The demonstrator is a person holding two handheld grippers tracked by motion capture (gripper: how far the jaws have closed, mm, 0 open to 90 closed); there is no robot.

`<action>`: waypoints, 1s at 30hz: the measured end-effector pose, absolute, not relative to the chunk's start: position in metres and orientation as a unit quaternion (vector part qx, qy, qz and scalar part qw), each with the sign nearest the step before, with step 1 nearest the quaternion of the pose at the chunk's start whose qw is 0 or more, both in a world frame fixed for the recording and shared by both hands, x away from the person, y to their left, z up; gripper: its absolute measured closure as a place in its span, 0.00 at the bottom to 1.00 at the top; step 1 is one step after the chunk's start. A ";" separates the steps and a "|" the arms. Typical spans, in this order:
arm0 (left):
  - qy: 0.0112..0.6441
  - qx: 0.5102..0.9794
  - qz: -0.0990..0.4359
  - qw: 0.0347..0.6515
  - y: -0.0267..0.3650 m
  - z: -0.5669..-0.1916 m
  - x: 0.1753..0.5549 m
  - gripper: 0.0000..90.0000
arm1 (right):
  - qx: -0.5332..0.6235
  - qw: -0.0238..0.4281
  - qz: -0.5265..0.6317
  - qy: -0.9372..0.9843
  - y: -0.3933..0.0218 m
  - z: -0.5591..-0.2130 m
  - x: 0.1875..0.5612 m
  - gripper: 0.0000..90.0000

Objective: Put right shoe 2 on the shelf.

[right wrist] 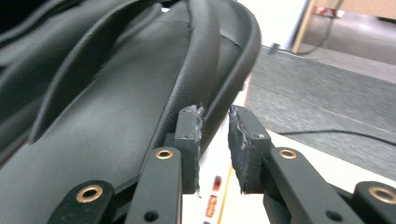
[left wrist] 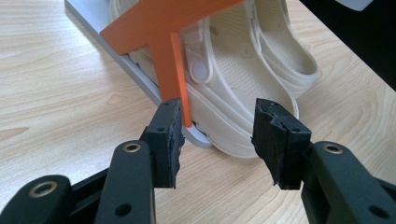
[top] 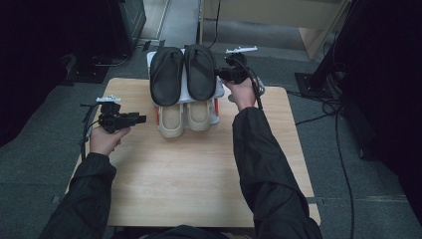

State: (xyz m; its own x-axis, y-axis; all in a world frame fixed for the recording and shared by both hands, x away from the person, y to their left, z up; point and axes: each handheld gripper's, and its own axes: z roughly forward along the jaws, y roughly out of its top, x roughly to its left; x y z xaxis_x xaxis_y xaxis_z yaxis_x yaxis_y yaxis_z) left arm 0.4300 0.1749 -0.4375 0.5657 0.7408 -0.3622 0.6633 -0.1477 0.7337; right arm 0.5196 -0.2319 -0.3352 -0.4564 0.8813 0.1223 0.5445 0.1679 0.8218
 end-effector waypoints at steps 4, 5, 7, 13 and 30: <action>0.462 0.758 0.042 0.459 0.173 -0.438 0.431 0.58 | 0.476 0.201 0.423 0.744 -0.231 -0.337 0.514 0.79; 0.463 0.757 0.042 0.459 0.173 -0.439 0.432 0.58 | 0.475 0.205 0.424 0.744 -0.233 -0.337 0.513 0.79; 0.464 0.757 0.041 0.458 0.173 -0.440 0.432 0.58 | 0.476 0.202 0.430 0.741 -0.239 -0.338 0.511 0.77; 0.466 0.757 0.042 0.455 0.173 -0.439 0.432 0.57 | 0.464 0.209 0.434 0.743 -0.254 -0.342 0.500 0.74; 0.464 0.764 0.045 0.447 0.170 -0.441 0.431 0.51 | 0.447 0.217 0.442 0.747 -0.292 -0.370 0.459 0.69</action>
